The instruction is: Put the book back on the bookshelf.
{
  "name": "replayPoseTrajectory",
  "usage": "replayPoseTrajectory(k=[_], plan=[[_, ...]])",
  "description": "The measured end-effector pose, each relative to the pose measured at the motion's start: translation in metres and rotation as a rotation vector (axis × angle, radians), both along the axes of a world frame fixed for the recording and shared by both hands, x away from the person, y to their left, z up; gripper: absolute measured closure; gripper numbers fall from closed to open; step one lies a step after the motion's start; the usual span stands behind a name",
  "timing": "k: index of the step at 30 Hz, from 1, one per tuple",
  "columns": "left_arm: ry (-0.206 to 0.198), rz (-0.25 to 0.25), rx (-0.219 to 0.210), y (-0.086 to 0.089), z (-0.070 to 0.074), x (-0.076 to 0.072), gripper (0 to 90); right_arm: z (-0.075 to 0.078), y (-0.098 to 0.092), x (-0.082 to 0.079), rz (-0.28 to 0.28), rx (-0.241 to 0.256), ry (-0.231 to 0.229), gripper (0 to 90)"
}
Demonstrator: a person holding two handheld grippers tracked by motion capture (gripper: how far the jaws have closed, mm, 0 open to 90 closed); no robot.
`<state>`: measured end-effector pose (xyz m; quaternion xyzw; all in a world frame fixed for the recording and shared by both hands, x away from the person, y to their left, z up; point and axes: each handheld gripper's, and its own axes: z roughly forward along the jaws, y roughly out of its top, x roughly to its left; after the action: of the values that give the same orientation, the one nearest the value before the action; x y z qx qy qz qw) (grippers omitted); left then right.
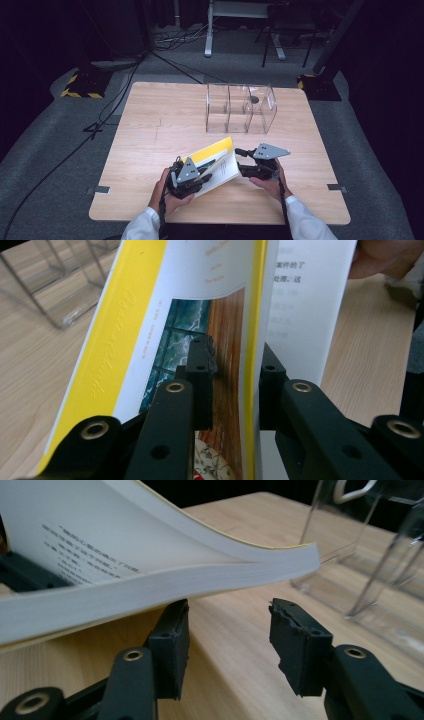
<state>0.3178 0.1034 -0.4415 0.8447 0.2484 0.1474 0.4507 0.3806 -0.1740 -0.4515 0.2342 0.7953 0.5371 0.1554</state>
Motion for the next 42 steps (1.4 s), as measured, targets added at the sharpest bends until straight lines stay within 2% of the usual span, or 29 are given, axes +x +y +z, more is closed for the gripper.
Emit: replayPoseTrajectory(k=[1, 3, 4, 9, 12, 14, 19, 22, 25, 28, 30, 33, 35, 37, 38, 40, 41, 42], plan=[[-0.005, -0.014, -0.011, -0.008, 0.003, 0.004, 75.2, 0.003, -0.003, 0.001, -0.011, 0.005, -0.005, 51.3], [-0.012, -0.021, -0.015, -0.013, 0.005, 0.005, 74.9, 0.006, -0.006, 0.001, -0.022, 0.005, -0.014, 52.1], [-0.019, -0.025, -0.017, -0.016, 0.007, 0.006, 74.5, 0.009, -0.009, 0.000, -0.033, 0.011, -0.035, 53.5], [-0.049, -0.044, -0.053, -0.020, 0.013, 0.008, 74.1, 0.029, -0.015, -0.002, -0.032, 0.012, -0.094, 53.5], [-0.049, -0.041, -0.085, -0.011, 0.013, 0.003, 73.4, 0.036, -0.009, -0.005, -0.019, -0.002, -0.124, 53.5], [-0.052, -0.035, -0.092, -0.004, 0.013, -0.003, 73.2, 0.041, -0.003, -0.010, -0.002, -0.002, -0.141, 53.0], [-0.073, -0.015, -0.078, 0.013, 0.014, -0.017, 72.8, 0.050, 0.012, -0.018, 0.045, -0.004, -0.169, 50.3], [-0.093, 0.007, -0.055, 0.024, 0.015, -0.027, 74.6, 0.058, 0.026, -0.027, 0.076, -0.022, -0.194, 49.8], [-0.062, 0.015, -0.080, 0.038, 0.011, -0.032, 76.9, 0.064, 0.038, -0.034, 0.103, -0.045, -0.214, 49.1], [-0.038, 0.019, -0.095, 0.043, 0.006, -0.031, 77.7, 0.063, 0.046, -0.037, 0.120, -0.057, -0.214, 48.8], [-0.015, 0.017, -0.101, 0.045, 0.001, -0.028, 77.1, 0.060, 0.052, -0.037, 0.120, -0.083, -0.205, 48.8], [0.028, -0.004, -0.131, 0.050, -0.005, -0.021, 76.5, 0.056, 0.055, -0.032, 0.117, -0.080, -0.181, 48.1], [0.028, -0.019, -0.132, 0.049, -0.005, -0.018, 76.4, 0.052, 0.055, -0.028, 0.117, -0.077, -0.162, 48.0], [0.040, -0.033, -0.162, 0.048, -0.008, -0.014, 76.4, 0.051, 0.052, -0.026, 0.109, -0.070, -0.155, 48.0], [0.049, -0.040, -0.190, 0.046, -0.010, -0.011, 76.3, 0.051, 0.050, -0.026, 0.099, -0.066, -0.152, 48.1], [0.045, -0.060, -0.198, 0.039, -0.011, -0.005, 76.0, 0.049, 0.044, -0.023, 0.075, -0.052, -0.150, 49.6], [0.059, -0.073, -0.220, 0.034, -0.012, 0.000, 75.7, 0.048, 0.041, -0.022, 0.068, -0.040, -0.146, 49.7], [0.059, -0.073, -0.220, 0.034, -0.012, 0.000, 75.7, 0.048, 0.041, -0.022, 0.068, -0.040, -0.146, 49.7]])
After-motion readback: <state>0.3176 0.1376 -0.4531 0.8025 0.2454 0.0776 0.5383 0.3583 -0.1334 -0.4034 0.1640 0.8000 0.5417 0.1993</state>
